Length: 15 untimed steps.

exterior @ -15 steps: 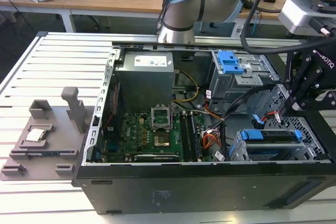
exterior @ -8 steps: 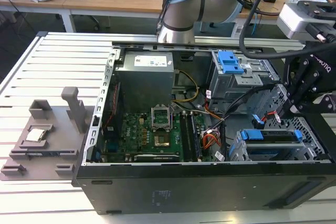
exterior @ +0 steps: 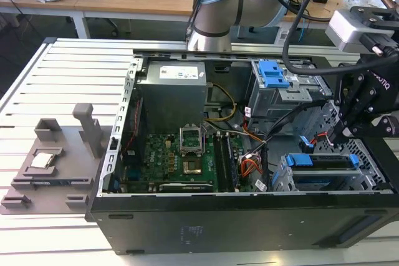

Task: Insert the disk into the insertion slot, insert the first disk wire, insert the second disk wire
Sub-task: 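Insert the disk into the insertion slot, then insert the first disk wire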

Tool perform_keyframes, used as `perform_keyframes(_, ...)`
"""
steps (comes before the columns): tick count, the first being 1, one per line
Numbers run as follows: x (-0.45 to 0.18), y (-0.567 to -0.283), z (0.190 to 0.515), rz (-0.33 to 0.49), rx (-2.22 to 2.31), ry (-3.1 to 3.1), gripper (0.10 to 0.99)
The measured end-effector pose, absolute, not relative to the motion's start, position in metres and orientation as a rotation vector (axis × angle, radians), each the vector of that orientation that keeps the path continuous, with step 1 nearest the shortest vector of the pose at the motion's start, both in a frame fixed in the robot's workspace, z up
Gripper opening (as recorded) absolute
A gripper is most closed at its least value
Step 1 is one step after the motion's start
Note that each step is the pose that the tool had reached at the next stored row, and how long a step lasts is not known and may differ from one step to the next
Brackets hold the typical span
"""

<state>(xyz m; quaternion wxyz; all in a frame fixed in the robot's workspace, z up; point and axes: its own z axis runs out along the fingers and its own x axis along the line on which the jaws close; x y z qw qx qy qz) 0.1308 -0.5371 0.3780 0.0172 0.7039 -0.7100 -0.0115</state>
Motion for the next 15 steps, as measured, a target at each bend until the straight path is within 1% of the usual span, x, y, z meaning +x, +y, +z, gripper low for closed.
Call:
perform_keyframes(11,0.1308,-0.5371,0.3780,-0.036,2.187,-2.206,0.114)
perform_keyframes(15,0.1308,-0.5372,0.3779,-0.036,2.187,-2.206,0.357)
